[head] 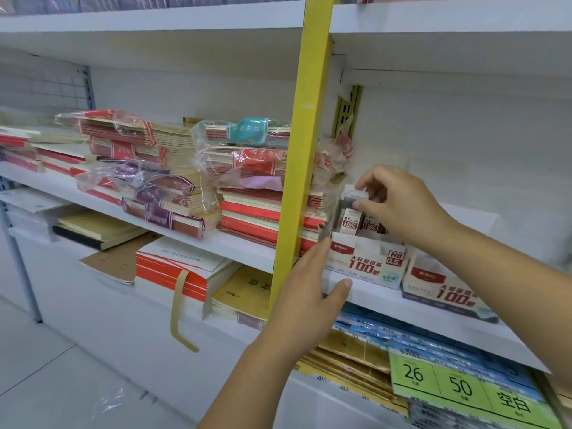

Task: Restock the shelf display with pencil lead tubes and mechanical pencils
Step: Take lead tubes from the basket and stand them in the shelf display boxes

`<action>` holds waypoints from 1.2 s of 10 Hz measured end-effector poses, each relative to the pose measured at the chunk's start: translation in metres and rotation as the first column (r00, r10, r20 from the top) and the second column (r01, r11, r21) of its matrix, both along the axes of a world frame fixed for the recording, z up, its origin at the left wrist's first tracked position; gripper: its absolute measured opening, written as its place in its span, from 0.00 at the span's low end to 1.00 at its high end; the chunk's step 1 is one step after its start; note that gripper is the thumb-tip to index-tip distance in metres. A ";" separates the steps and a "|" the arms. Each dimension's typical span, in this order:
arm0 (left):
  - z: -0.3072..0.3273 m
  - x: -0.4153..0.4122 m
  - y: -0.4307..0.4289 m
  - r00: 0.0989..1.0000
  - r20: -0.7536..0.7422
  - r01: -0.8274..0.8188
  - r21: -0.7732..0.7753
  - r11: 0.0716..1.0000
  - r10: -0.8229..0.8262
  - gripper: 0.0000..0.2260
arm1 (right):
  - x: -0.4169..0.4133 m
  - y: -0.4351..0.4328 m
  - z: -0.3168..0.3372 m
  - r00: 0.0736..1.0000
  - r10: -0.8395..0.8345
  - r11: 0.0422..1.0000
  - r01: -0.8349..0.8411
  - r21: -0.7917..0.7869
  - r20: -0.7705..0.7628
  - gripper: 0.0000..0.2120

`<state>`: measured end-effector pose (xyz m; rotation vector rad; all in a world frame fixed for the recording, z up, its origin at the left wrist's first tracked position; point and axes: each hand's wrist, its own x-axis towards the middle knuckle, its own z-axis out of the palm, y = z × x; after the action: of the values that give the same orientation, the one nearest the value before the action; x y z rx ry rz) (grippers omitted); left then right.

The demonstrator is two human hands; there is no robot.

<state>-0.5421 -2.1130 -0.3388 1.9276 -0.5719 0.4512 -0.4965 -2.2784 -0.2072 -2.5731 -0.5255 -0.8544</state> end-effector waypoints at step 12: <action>-0.410 -0.121 -0.046 0.679 -0.719 0.487 0.595 0.639 0.151 0.42 | -0.249 -0.109 -0.533 0.207 -0.299 0.864 0.473 -0.172 -0.932 0.40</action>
<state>-0.6632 -2.1591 -0.7492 2.5601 -0.4332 -0.8604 -0.7459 -2.3875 -0.7401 -2.4959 0.5890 0.6348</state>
